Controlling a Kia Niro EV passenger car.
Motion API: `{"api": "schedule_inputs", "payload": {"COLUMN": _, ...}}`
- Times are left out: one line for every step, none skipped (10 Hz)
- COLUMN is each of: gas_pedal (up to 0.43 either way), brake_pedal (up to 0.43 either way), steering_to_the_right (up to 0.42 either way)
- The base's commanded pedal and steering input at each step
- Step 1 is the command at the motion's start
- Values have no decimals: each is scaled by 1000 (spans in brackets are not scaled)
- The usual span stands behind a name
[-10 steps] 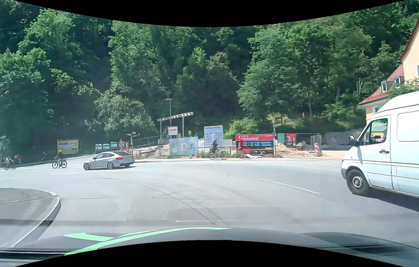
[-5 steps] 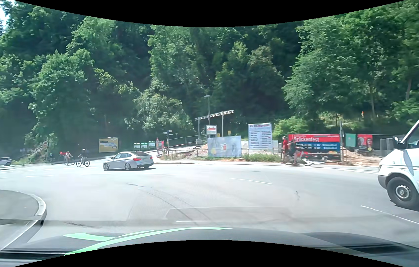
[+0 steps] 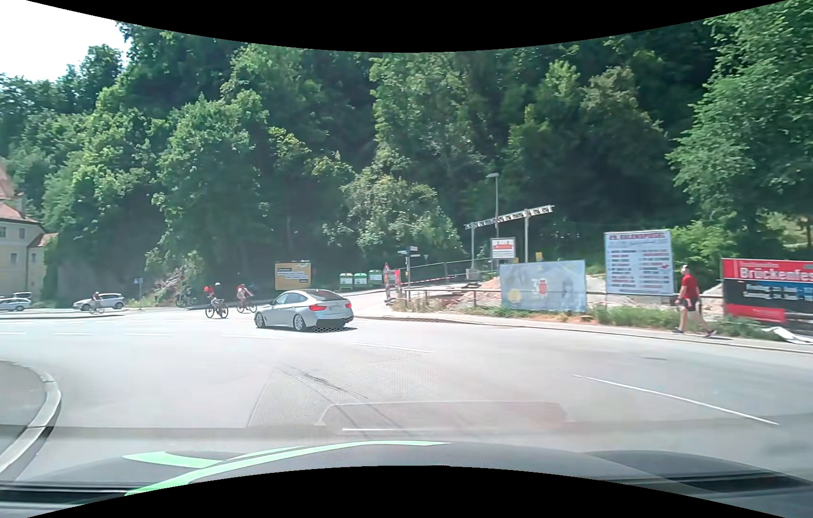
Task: Follow the waypoints while adhering to traffic rules and regulations
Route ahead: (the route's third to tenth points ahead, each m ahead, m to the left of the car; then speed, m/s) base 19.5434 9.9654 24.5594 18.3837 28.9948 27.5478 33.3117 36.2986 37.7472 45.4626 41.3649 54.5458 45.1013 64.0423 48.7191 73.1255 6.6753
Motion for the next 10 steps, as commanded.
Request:
{"api": "schedule_inputs", "payload": {"gas_pedal": 47, "brake_pedal": 0, "steering_to_the_right": -272}}
{"api": "schedule_inputs", "payload": {"gas_pedal": 59, "brake_pedal": 0, "steering_to_the_right": -271}}
{"api": "schedule_inputs", "payload": {"gas_pedal": 67, "brake_pedal": 0, "steering_to_the_right": -271}}
{"api": "schedule_inputs", "payload": {"gas_pedal": 67, "brake_pedal": 0, "steering_to_the_right": -271}}
{"api": "schedule_inputs", "payload": {"gas_pedal": 79, "brake_pedal": 0, "steering_to_the_right": -272}}
{"api": "schedule_inputs", "payload": {"gas_pedal": 87, "brake_pedal": 0, "steering_to_the_right": -271}}
{"api": "schedule_inputs", "payload": {"gas_pedal": 87, "brake_pedal": 0, "steering_to_the_right": -270}}
{"api": "schedule_inputs", "payload": {"gas_pedal": 87, "brake_pedal": 0, "steering_to_the_right": -268}}
{"api": "schedule_inputs", "payload": {"gas_pedal": 87, "brake_pedal": 0, "steering_to_the_right": -267}}
{"api": "schedule_inputs", "payload": {"gas_pedal": 110, "brake_pedal": 0, "steering_to_the_right": -264}}
